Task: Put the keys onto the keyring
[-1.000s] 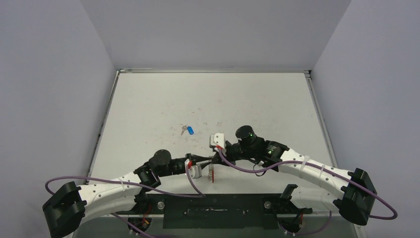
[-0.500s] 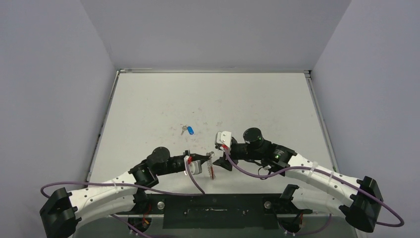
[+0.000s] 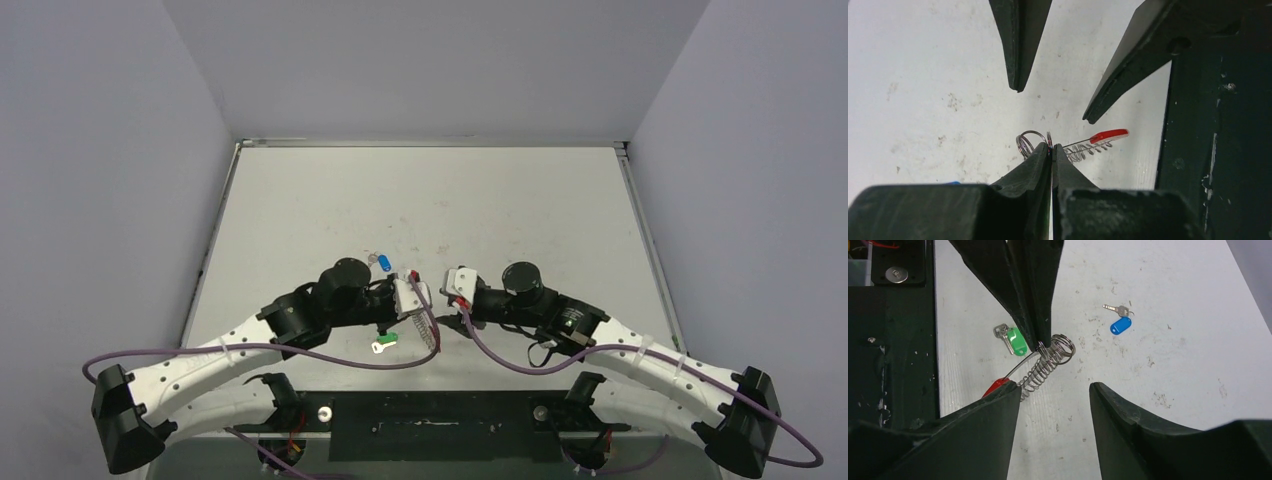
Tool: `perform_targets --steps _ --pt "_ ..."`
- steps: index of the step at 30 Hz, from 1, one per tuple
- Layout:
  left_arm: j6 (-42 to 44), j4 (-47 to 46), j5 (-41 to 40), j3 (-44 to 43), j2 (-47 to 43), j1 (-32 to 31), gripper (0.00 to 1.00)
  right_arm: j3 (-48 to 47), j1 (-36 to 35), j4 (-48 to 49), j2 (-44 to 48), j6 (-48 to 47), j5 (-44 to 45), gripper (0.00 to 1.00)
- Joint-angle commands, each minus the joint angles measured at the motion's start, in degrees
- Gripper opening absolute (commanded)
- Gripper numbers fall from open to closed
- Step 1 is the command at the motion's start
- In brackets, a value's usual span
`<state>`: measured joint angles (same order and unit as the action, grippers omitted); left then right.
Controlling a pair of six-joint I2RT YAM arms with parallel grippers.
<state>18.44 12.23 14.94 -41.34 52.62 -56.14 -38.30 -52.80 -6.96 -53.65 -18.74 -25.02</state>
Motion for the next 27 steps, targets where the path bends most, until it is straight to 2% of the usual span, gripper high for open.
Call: perform_targets --steps 1,5,16,21,27 --pt "-2.9 12.5 -2.6 -7.6 4.2 -0.3 0.0 1.4 0.2 5.3 0.4 -2.8 -3.1 0.52" --pt "-3.2 15.0 -3.6 -9.9 6.6 -0.4 0.0 3.9 0.2 8.8 1.5 -4.3 -4.5 0.44" --pt "-0.4 8.8 -0.3 -6.0 4.0 -0.7 0.0 11.7 0.3 26.4 0.3 0.3 -10.4 0.41" --pt "0.8 7.6 1.0 -4.6 2.8 -1.1 0.0 12.2 0.2 30.6 -1.1 1.2 -13.1 0.36" --pt "1.1 5.5 2.0 -3.7 2.0 -1.4 0.0 11.4 0.1 29.1 -2.7 0.1 -13.7 0.3"
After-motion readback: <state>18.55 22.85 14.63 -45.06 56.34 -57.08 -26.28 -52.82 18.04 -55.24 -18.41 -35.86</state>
